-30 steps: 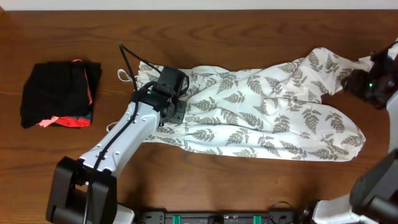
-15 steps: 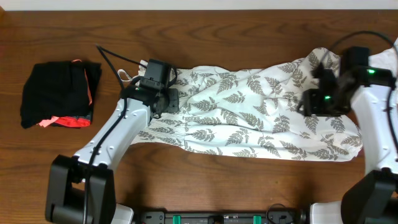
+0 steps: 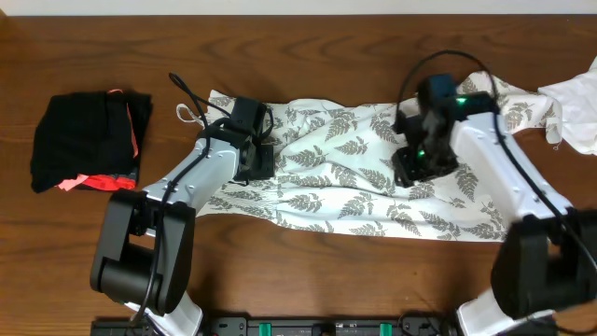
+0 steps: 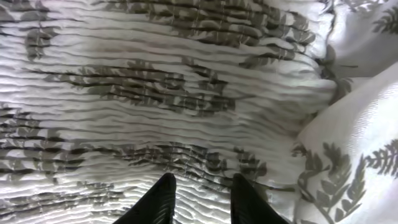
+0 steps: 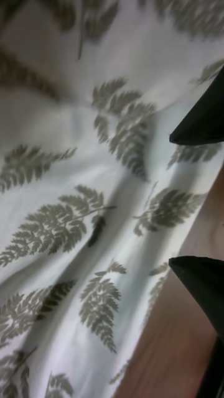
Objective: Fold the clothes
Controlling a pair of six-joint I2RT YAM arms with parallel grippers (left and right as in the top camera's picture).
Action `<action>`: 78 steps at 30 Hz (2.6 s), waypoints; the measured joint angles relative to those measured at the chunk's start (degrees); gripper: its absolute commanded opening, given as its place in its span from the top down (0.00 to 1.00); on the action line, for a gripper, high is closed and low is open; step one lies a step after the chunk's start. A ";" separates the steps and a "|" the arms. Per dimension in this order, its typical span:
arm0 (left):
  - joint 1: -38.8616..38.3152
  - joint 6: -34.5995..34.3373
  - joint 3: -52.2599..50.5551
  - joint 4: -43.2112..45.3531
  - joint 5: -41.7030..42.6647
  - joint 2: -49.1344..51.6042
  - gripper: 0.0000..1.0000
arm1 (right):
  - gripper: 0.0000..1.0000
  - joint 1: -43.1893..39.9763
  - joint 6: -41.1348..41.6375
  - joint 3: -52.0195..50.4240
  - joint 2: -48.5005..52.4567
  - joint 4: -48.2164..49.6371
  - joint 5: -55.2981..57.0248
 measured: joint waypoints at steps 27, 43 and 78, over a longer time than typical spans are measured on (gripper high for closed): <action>0.17 0.00 0.00 -0.42 0.11 0.00 0.69 | 0.45 -2.56 14.29 0.46 14.38 6.38 16.33; 4.20 0.17 -0.22 -0.76 2.54 0.00 0.71 | 0.45 -24.59 18.56 0.50 14.38 6.12 20.26; -19.91 -0.13 -0.24 5.77 17.99 4.98 0.75 | 0.45 -23.69 18.56 0.50 14.47 4.68 18.45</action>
